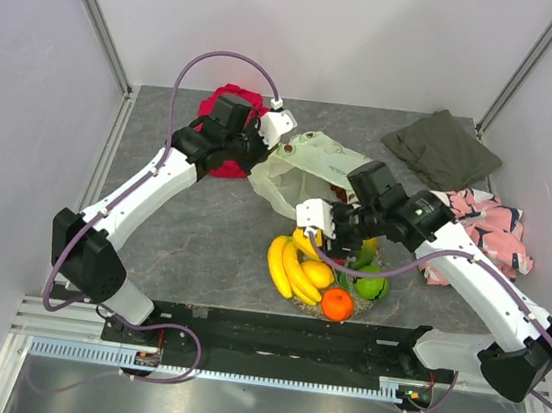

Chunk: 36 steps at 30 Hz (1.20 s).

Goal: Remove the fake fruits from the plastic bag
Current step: Place the fake fruit on the plate.

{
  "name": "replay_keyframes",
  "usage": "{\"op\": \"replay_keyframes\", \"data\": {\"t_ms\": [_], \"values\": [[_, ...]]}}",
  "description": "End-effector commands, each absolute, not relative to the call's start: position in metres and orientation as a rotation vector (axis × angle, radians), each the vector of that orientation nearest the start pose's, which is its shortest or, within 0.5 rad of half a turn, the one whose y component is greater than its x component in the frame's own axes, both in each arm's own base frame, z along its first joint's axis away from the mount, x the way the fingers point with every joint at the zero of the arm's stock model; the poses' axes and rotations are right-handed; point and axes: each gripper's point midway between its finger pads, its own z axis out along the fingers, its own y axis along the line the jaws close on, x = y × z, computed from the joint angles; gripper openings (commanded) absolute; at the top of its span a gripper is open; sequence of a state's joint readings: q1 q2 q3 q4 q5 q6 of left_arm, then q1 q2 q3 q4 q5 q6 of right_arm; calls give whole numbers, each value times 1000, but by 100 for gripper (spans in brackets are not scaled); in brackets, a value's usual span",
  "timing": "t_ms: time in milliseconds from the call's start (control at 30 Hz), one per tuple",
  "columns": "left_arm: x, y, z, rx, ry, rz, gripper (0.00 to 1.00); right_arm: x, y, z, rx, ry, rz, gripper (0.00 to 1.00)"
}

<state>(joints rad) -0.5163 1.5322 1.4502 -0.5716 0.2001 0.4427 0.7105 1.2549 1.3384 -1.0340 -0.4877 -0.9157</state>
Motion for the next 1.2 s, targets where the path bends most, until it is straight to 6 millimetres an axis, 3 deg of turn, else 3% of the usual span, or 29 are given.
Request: {"op": "replay_keyframes", "data": {"t_ms": [0,133,200,367,467,933,1033,1100,1133,1167], "values": [[379,-234,255,1069,1884,-280,2,205,249,237,-1954,1319,408,52],[376,-236,252,1076,1887,-299,2,201,258,235,-1999,1227,435,55],[375,-237,253,1077,1884,-310,1,200,264,224,-2020,1253,486,55],[372,-238,259,1073,1871,-324,2,213,273,188,-2000,1479,550,52],[370,-236,262,1072,1862,-320,2,216,274,178,-1982,1544,558,52],[370,-239,260,1079,1861,-333,2,204,248,153,-2049,1644,507,57],[370,-240,259,1081,1865,-337,2,202,244,151,-2056,1651,496,63],[370,-241,258,1083,1862,-342,2,202,243,152,-2048,1656,497,81],[370,-241,258,1084,1864,-348,2,204,245,156,-2041,1648,488,98],[370,-242,258,1084,1863,-352,2,207,245,160,-2025,1653,475,98]]}}
